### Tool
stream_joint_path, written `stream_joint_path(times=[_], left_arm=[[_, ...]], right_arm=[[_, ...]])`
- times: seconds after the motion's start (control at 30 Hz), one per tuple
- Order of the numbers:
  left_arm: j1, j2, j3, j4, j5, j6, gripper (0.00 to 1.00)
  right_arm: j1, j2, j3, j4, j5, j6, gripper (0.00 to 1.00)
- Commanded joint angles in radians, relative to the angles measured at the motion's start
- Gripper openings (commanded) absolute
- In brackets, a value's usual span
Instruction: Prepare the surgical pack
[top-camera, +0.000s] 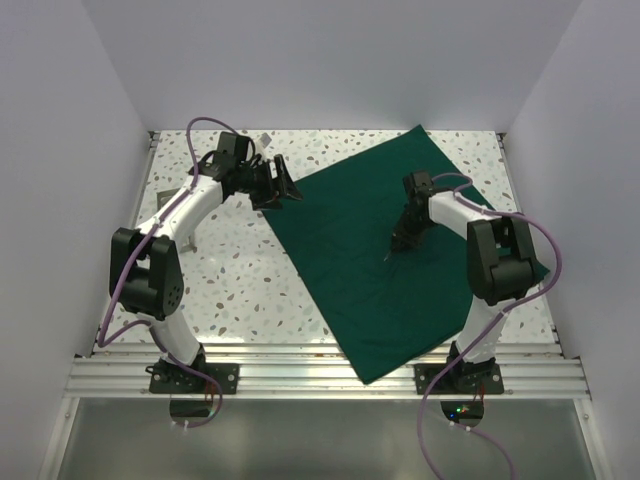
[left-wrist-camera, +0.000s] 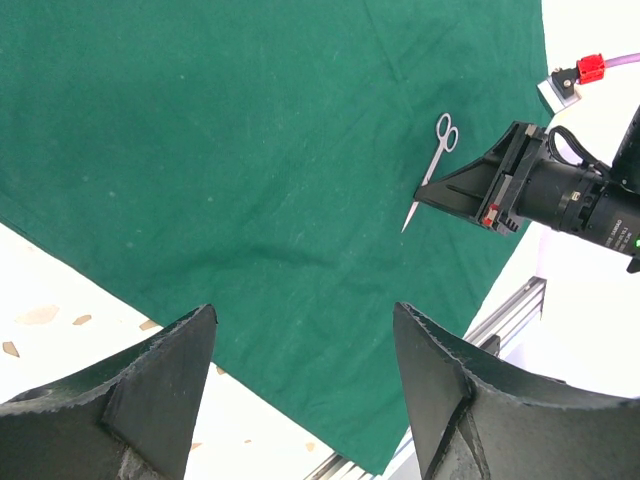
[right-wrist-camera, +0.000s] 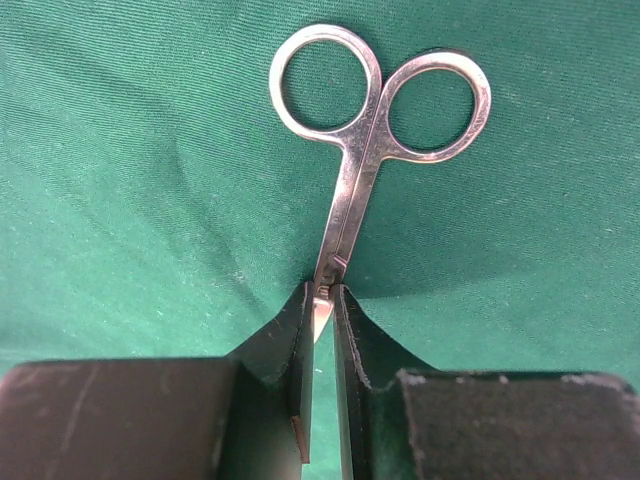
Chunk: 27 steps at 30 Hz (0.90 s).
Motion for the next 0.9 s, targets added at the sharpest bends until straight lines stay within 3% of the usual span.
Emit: stream_joint_path(times=[0.0,0.17,0.33,0.57,0.6,0.63,0.67,0.73,0.87], left_arm=[[0.006,-0.010,0.036,-0.011,0.009,0.025,0.75],[0.006,-0.017,0.039,-0.014,0.009,0.025,0.75],[0.006,-0.015,0.035,-0.011,0.010,0.021,0.75],[0.006,-0.007,0.028,0.002,0.024,0.015,0.75],[0.006,-0.007,0.022,0.006,0.027,0.012,0.75],[0.006,-0.009,0.018,0.009,0.032,0.012,0.75],[0.006,-0.009,0.016,0.012,0.033,0.012,0.75],[0.004,-0.010,0.009,0.015,0.036,0.010,0.75],[0.006,-0.009,0.005,0.017,0.045,0.013,0.75]], right_arm=[[0.005,0.094,-0.027,-0.017,0.026,-0.024,0.02],[0.005,0.017,0.019,-0.025,0.018,-0.107,0.00],[0.007,-0.040,0.122,-0.111,-0.084,-0.207,0.00],[0.007,-0.077,0.051,-0.139,-0.106,-0.213,0.00],[0.007,-0.074,0.047,-0.131,-0.092,-0.207,0.03],[0.007,-0.070,0.056,-0.123,-0.071,-0.204,0.22],[0.007,-0.067,0.063,-0.103,-0.037,-0.201,0.30],[0.005,-0.020,0.121,-0.105,-0.007,-0.212,0.40],[0.005,0.055,0.200,-0.142,0.001,-0.239,0.40]])
